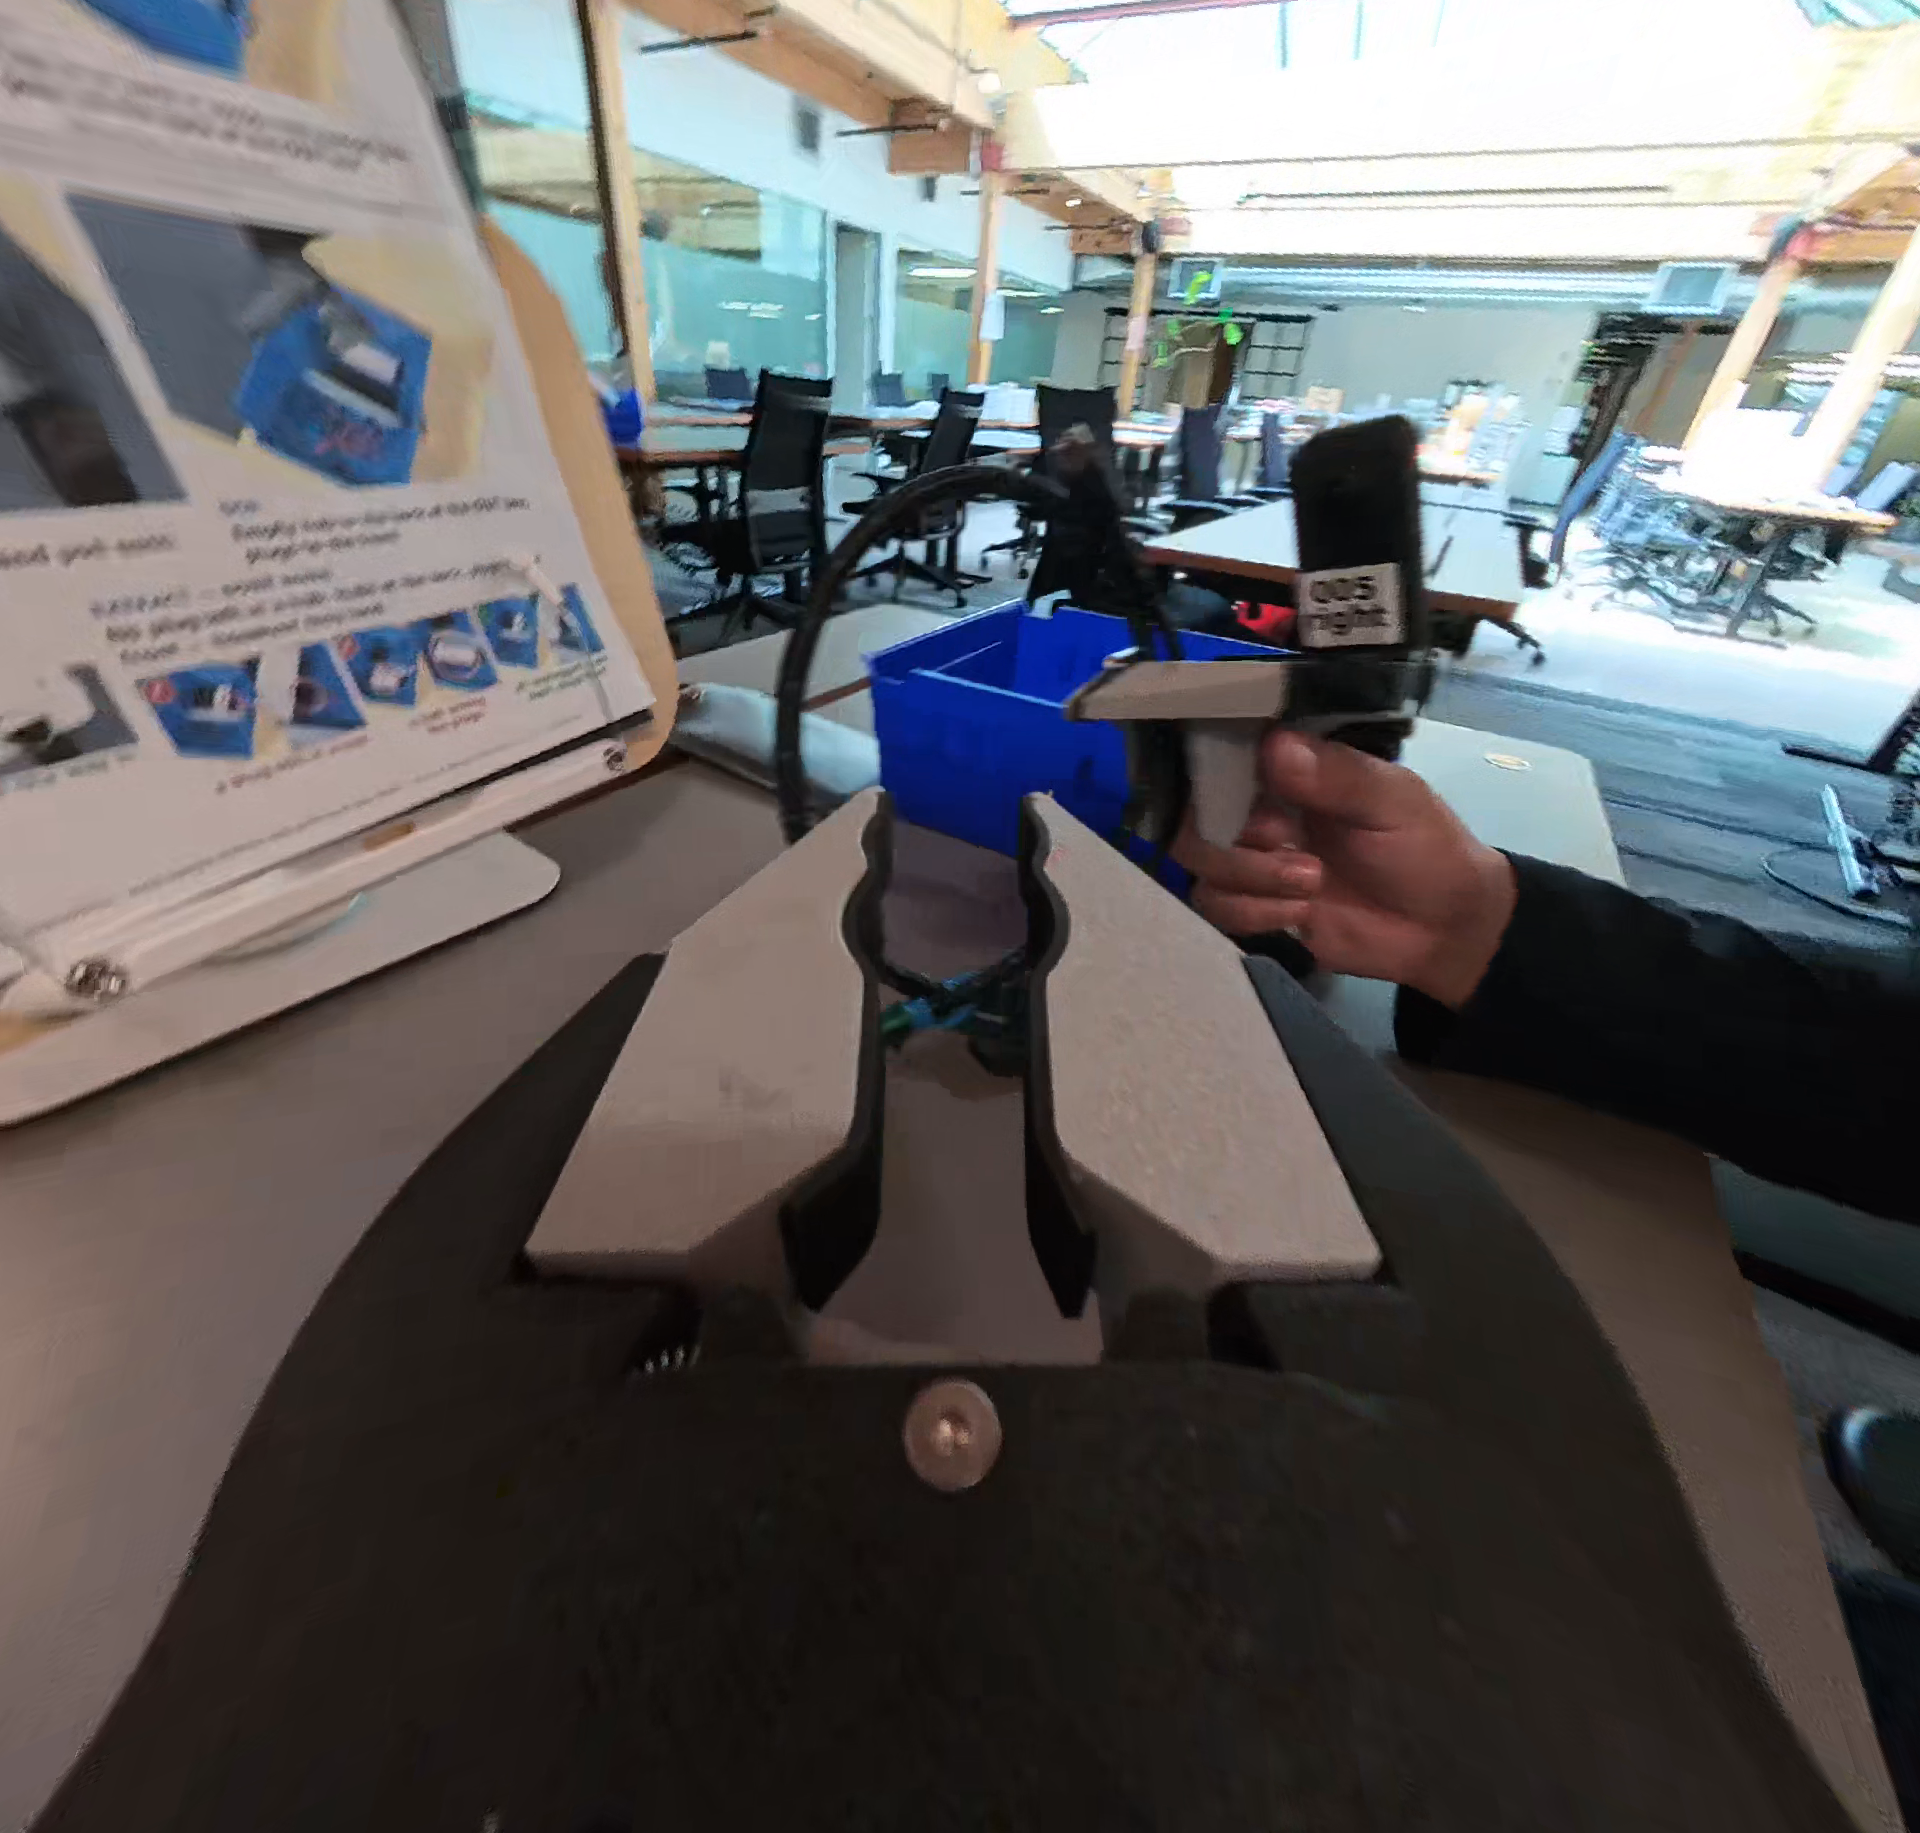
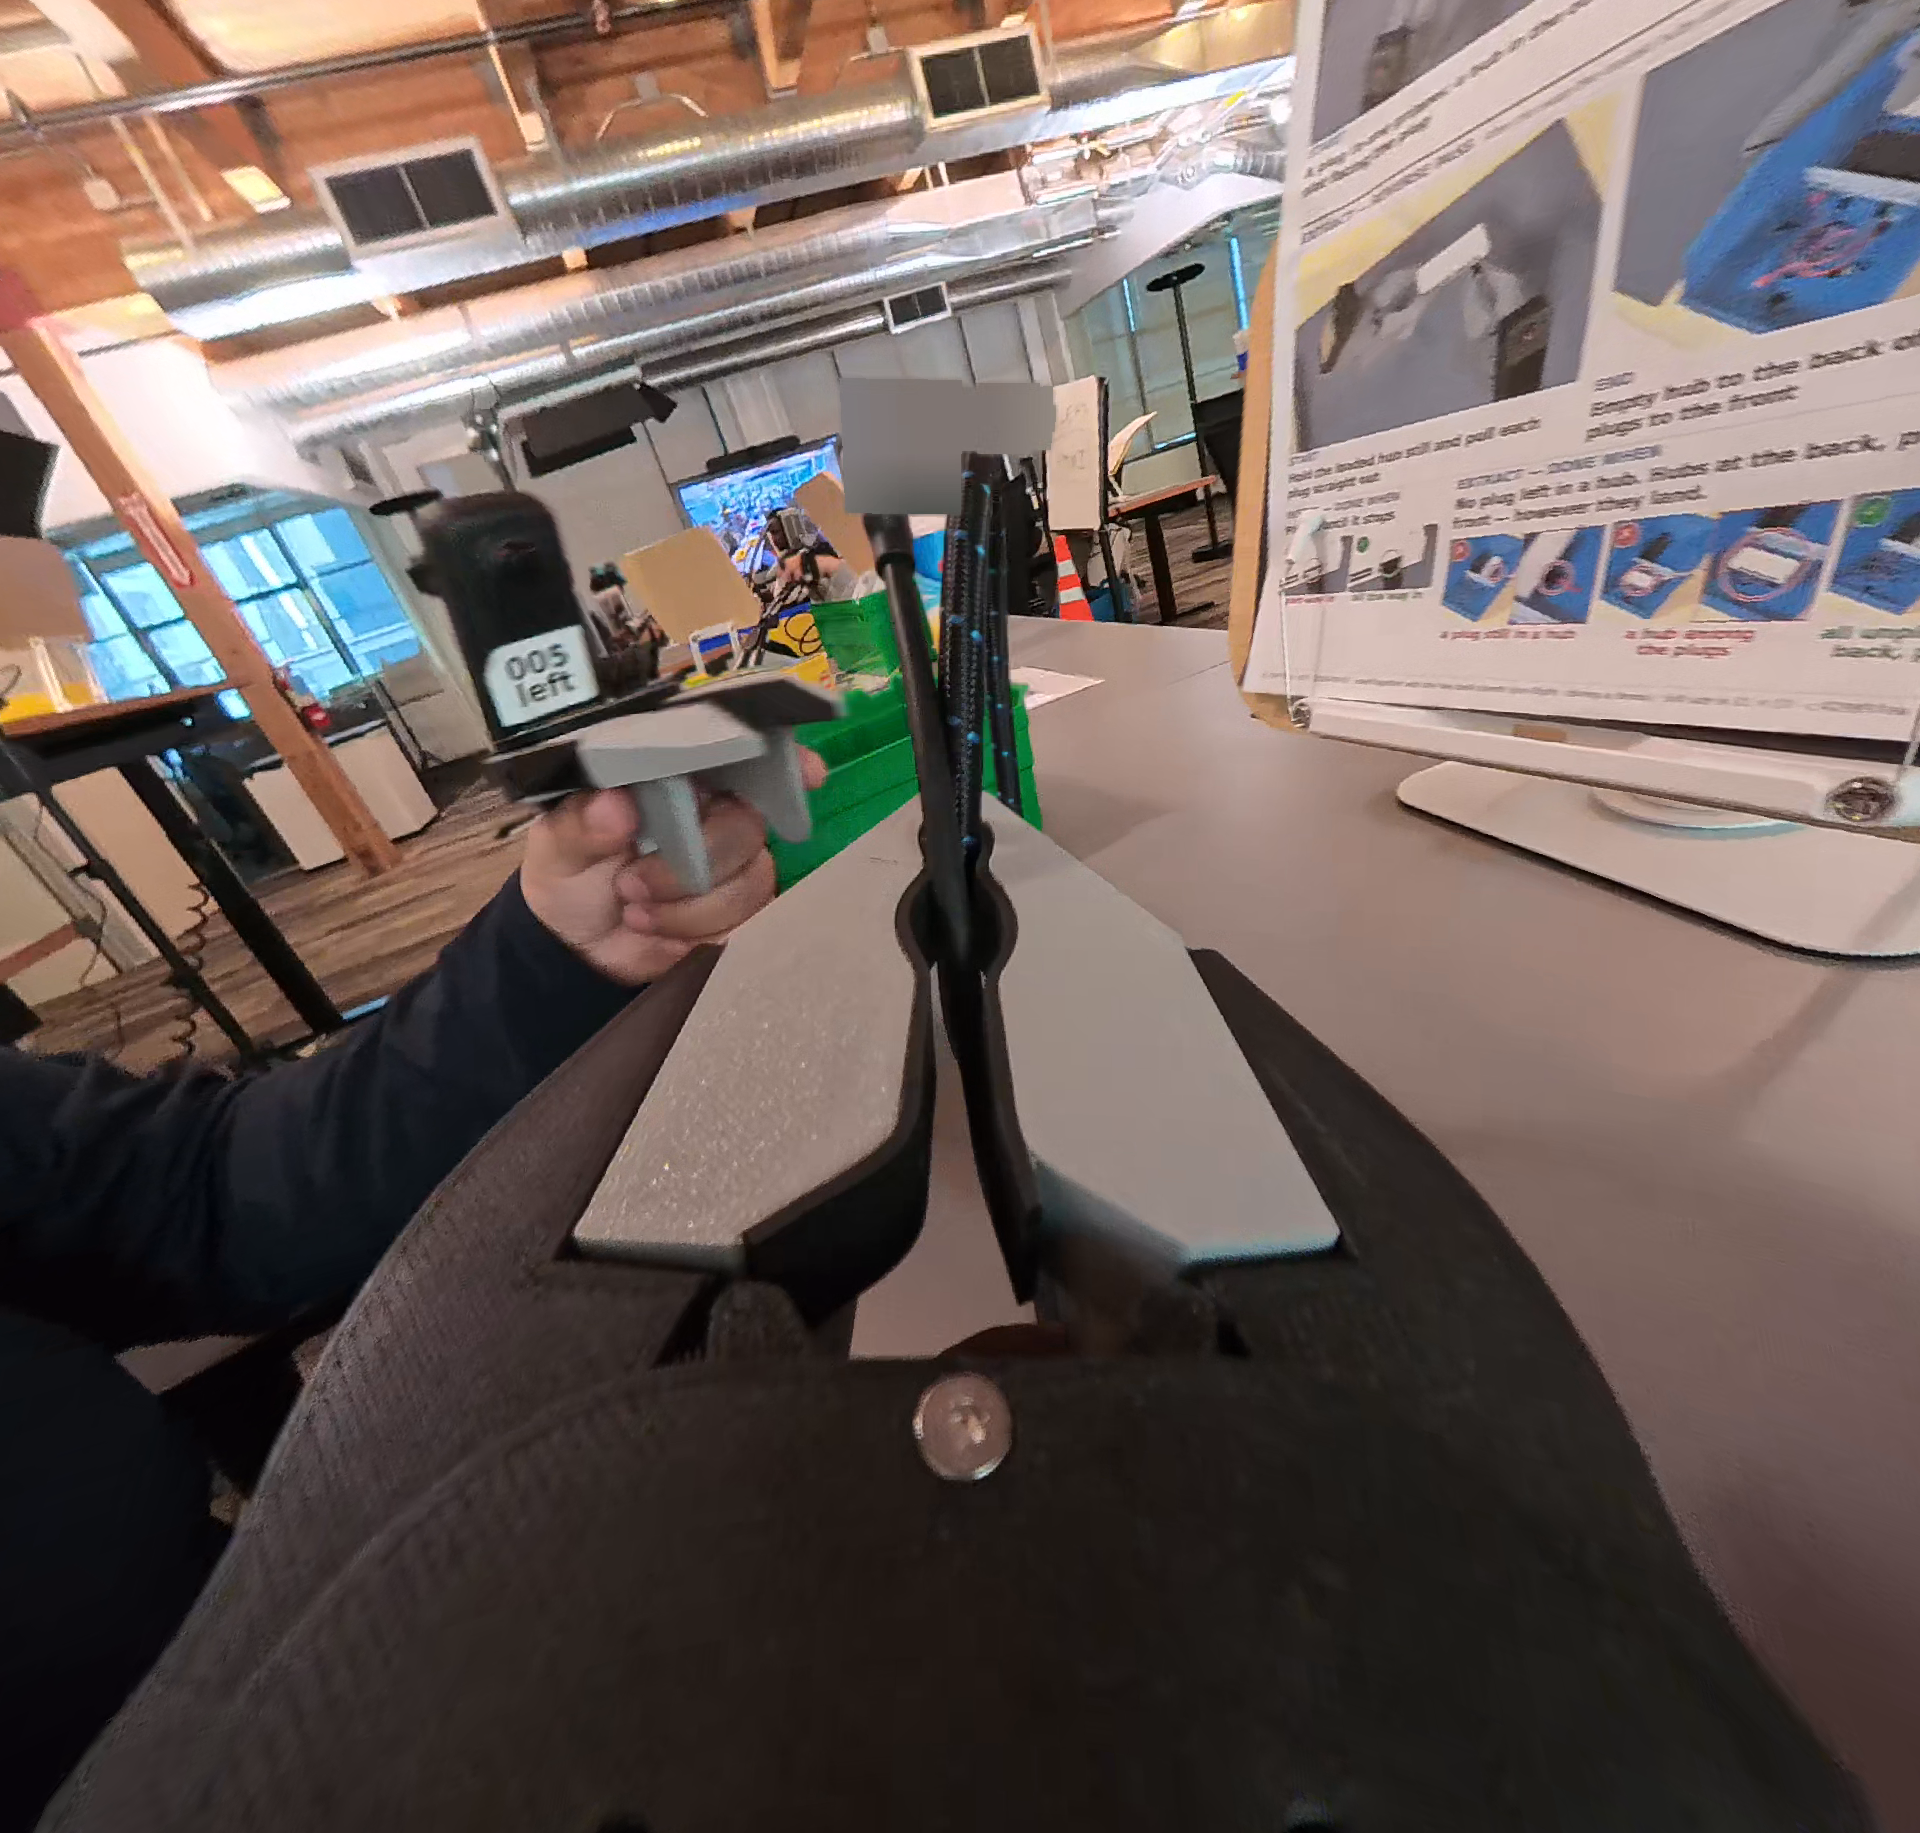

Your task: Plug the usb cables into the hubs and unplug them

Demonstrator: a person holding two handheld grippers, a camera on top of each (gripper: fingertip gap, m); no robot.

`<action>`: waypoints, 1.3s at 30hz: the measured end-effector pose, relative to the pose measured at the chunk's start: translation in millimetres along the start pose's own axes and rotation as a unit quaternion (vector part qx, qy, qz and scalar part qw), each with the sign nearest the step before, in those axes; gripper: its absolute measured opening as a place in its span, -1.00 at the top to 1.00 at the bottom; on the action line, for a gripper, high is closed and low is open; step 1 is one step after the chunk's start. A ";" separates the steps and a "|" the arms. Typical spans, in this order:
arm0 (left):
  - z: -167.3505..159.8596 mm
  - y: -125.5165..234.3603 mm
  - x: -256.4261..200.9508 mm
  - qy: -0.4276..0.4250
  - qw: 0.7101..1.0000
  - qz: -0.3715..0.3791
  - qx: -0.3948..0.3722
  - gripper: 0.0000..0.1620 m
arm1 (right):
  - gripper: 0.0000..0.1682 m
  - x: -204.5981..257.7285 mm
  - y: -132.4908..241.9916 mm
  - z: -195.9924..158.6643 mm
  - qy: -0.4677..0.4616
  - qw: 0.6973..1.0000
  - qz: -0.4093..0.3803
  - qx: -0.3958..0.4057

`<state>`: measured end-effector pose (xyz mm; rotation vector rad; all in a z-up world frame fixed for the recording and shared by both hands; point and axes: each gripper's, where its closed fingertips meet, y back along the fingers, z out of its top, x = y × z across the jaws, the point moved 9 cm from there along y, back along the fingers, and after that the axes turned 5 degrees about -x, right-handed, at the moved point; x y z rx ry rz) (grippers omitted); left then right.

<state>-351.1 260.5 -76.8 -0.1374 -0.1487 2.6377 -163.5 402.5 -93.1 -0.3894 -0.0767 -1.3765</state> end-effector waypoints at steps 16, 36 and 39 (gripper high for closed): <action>-67.2 -43.0 -23.6 0.040 0.977 -0.076 0.197 0.43 | 1.00 20.1 0.0 50.5 -0.089 0.981 0.093 -0.143; -44.1 -44.5 -36.9 0.178 0.969 -0.173 0.011 0.84 | 1.00 0.1 -4.1 25.7 -0.302 0.896 0.198 -0.260; -43.4 -43.3 -37.7 0.162 0.972 -0.172 0.006 0.85 | 1.00 -2.7 -5.0 20.9 -0.331 0.877 0.207 -0.281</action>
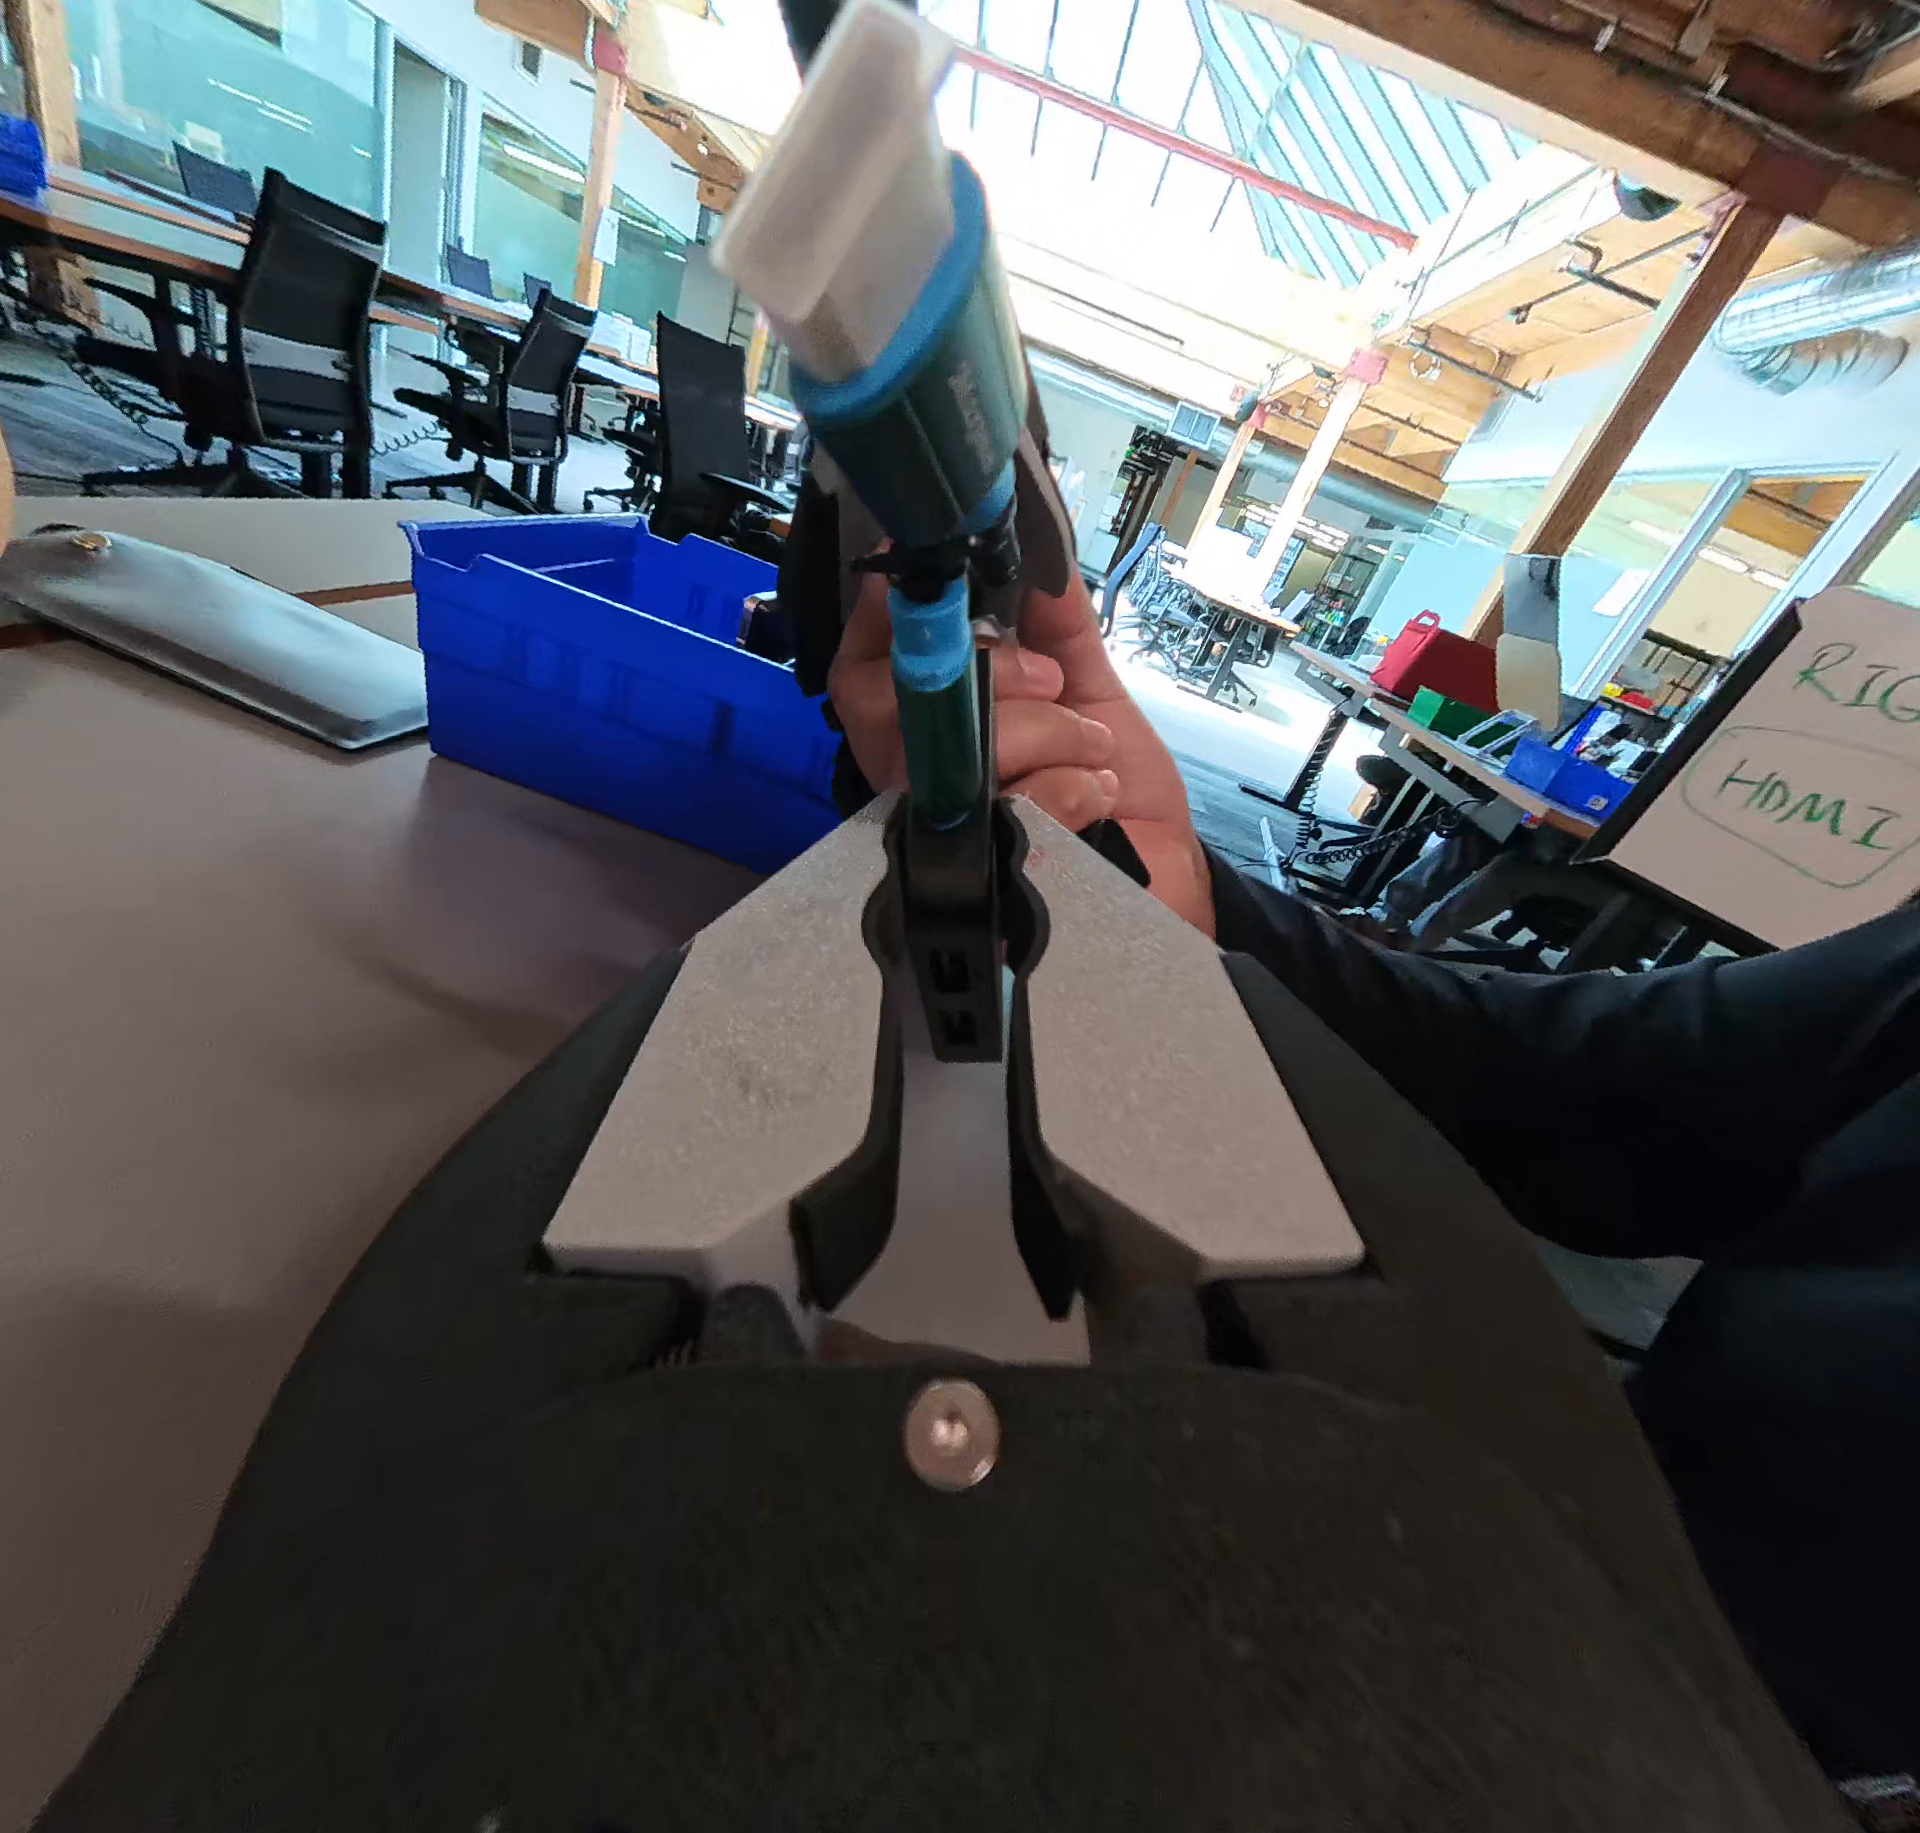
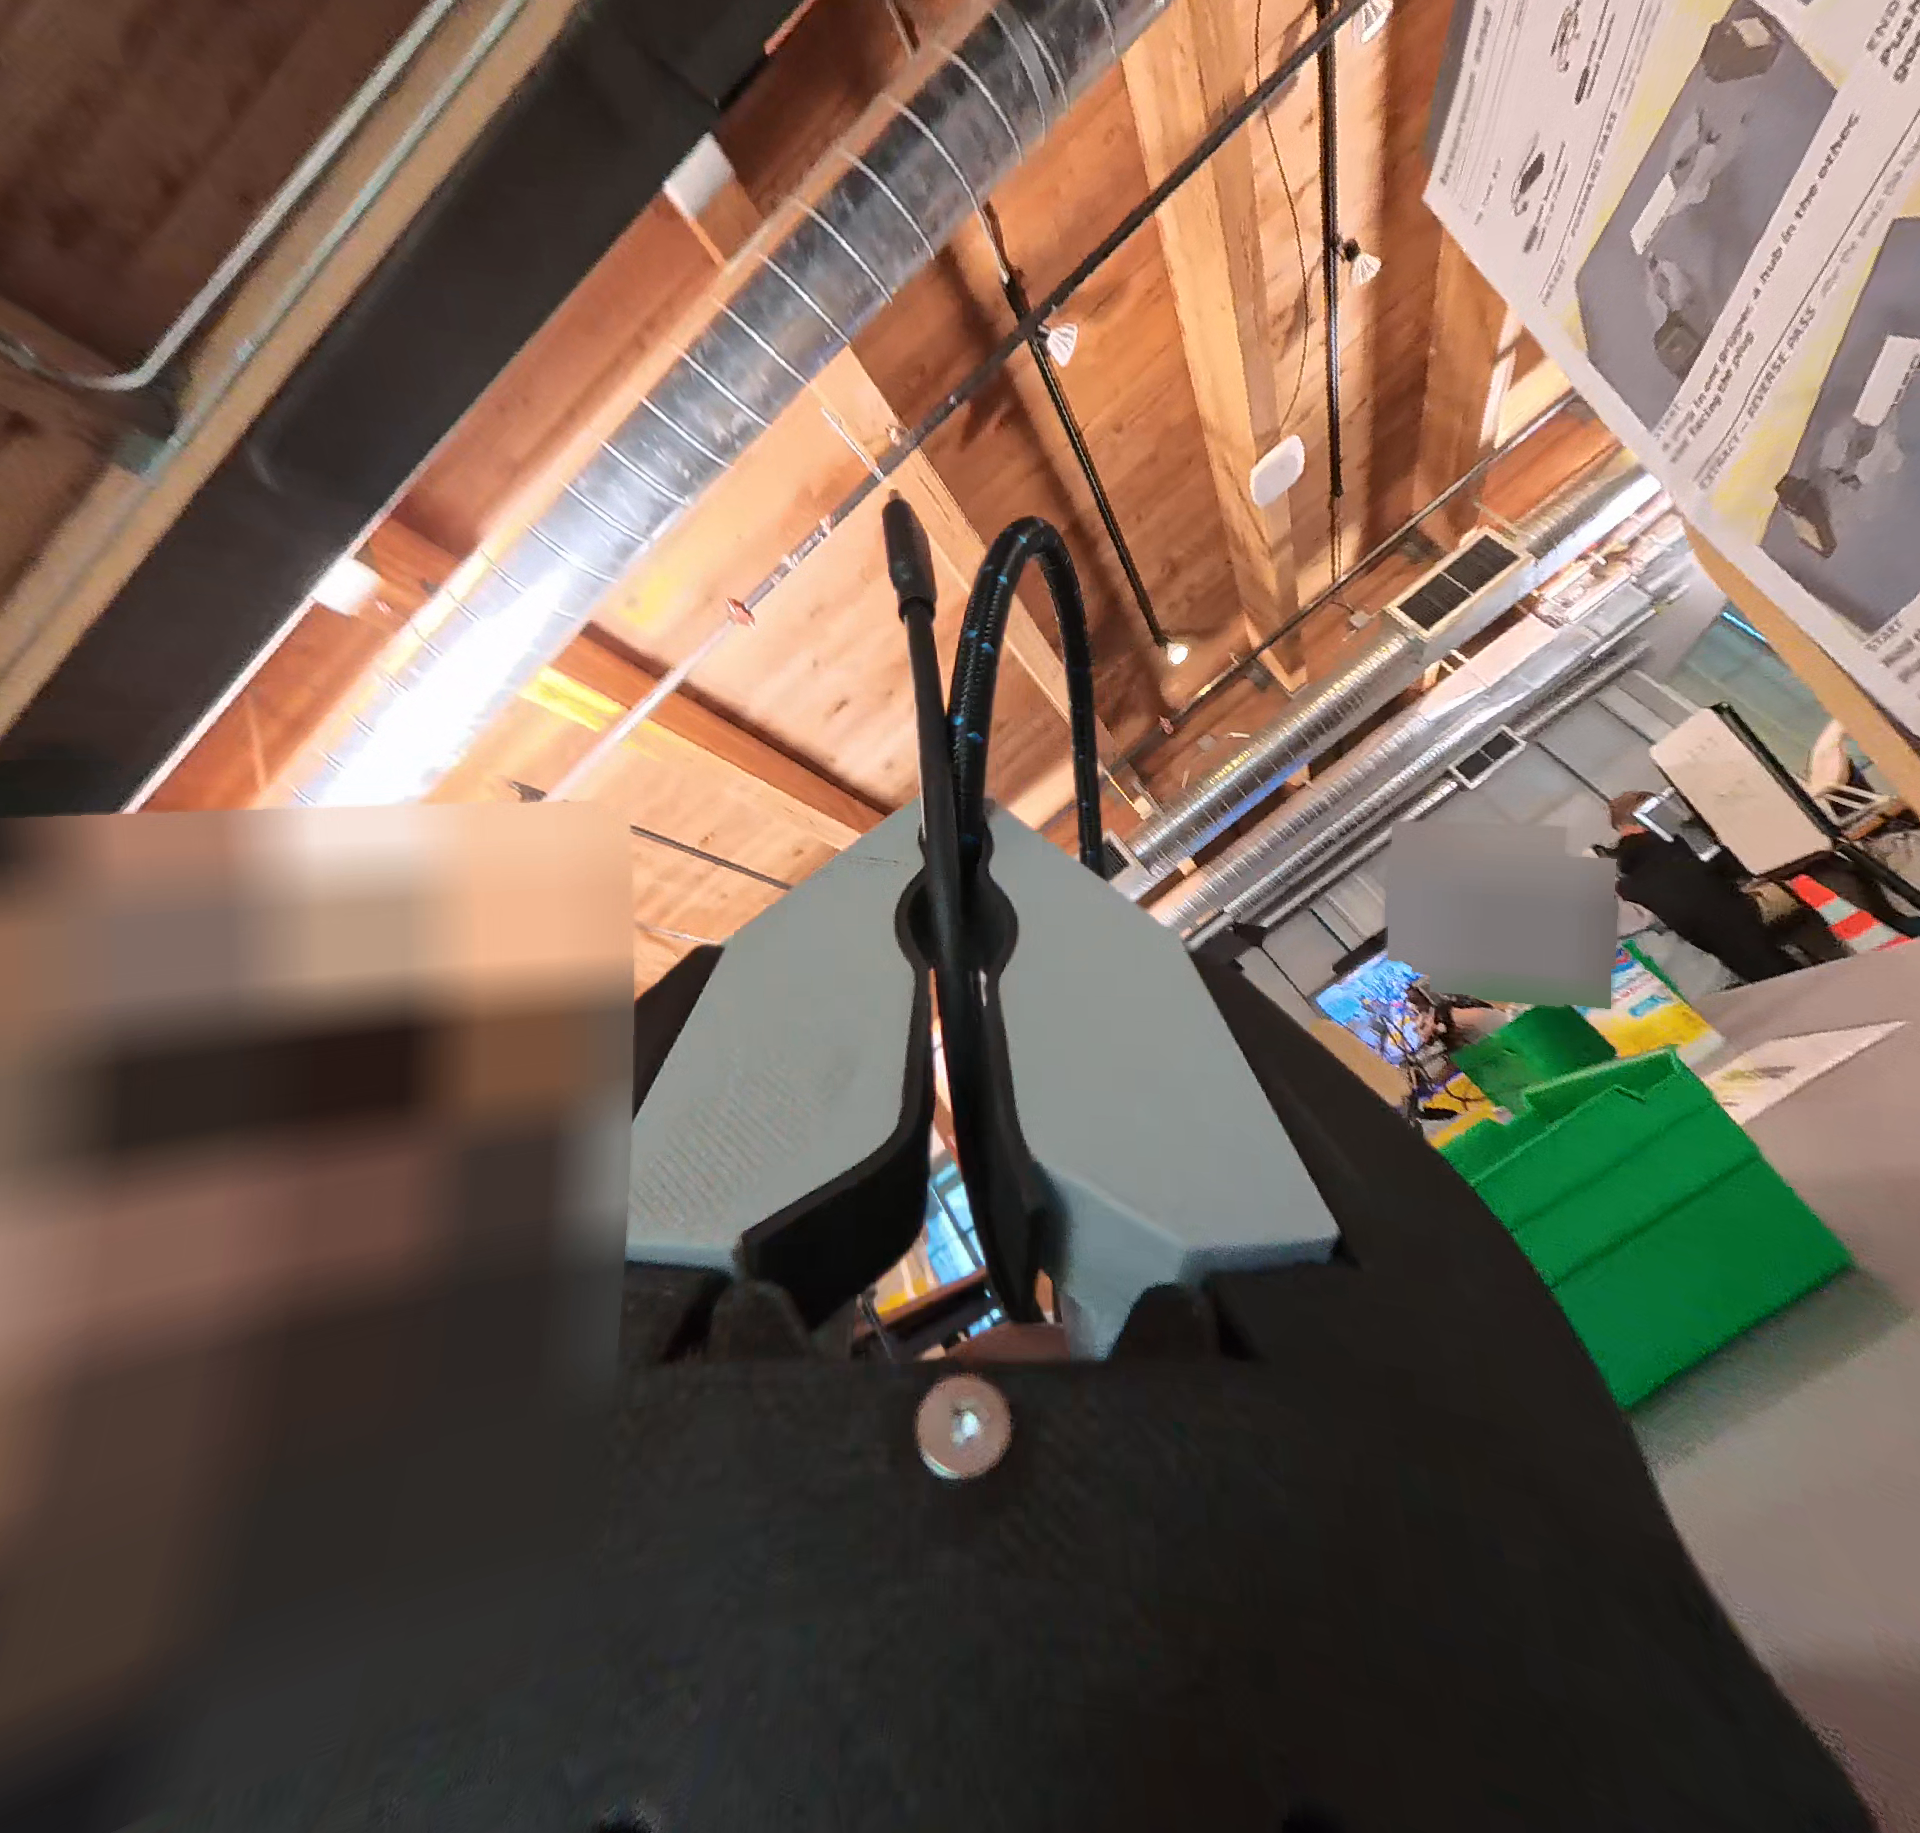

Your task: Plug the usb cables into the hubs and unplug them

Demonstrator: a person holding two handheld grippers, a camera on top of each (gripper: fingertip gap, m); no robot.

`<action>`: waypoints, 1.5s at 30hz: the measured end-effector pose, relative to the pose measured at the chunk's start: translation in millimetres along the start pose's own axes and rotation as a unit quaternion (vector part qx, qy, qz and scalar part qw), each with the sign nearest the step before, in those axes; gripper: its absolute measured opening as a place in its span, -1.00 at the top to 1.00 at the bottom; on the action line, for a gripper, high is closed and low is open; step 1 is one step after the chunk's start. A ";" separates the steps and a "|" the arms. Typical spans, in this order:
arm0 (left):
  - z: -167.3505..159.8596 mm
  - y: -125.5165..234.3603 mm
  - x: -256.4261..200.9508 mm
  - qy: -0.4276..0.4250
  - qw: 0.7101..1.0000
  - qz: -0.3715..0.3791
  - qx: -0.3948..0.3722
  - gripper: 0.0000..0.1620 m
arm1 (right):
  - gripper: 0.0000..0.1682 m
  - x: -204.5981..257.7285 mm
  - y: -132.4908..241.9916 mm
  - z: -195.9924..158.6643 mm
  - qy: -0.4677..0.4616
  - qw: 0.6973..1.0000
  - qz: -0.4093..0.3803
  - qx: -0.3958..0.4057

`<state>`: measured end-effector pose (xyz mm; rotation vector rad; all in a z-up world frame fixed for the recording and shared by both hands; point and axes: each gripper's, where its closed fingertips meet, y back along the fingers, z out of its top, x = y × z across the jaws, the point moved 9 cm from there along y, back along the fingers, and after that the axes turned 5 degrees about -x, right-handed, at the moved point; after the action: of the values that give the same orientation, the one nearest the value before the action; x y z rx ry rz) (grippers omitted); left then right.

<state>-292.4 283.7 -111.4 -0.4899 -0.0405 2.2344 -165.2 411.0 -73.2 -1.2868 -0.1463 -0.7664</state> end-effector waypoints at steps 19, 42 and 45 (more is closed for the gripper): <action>14.4 16.5 8.4 -0.063 0.993 0.096 0.006 0.87 | 0.46 -0.6 1.9 6.0 0.117 0.977 -0.147 0.103; 21.7 42.6 37.4 -0.005 0.980 0.199 0.022 0.87 | 0.35 1.6 -18.8 -45.1 0.557 0.665 -0.329 0.374; 18.7 40.1 37.4 -0.016 0.977 0.207 0.040 0.87 | 0.46 0.0 -21.6 -56.1 0.595 0.620 -0.327 0.393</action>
<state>-350.1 287.6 -114.2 -0.4505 0.1470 2.6391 -195.3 358.8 -73.0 0.3556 0.1519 -1.7928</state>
